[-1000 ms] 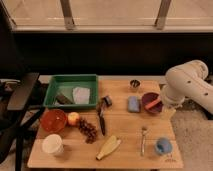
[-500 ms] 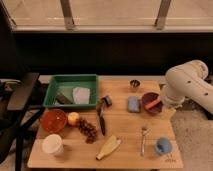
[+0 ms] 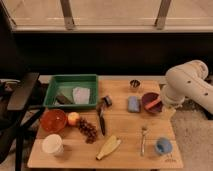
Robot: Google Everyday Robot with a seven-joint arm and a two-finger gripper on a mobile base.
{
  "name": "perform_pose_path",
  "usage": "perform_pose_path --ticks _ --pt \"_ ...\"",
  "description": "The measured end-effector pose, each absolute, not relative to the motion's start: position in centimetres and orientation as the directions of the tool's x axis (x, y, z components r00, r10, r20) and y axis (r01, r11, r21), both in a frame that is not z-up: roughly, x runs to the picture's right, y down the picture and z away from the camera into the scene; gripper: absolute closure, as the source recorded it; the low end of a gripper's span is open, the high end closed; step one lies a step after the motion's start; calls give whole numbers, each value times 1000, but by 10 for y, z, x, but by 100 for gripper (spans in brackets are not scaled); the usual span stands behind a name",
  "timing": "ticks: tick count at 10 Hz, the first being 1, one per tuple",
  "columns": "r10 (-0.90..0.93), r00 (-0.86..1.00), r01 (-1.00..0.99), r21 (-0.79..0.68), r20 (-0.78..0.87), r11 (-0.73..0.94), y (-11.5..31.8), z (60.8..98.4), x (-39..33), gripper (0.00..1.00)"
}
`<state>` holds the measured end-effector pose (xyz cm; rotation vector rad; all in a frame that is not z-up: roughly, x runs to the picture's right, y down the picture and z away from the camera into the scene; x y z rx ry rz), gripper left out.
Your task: Place apple in plastic cup
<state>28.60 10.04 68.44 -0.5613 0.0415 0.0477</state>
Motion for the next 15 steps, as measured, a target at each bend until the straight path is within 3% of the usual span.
perform_pose_path --ticks 10,15 --pt "7 1000 -20 -527 -27 850 98 687 280 35" --pt "-36 990 106 -548 137 830 103 702 175 35"
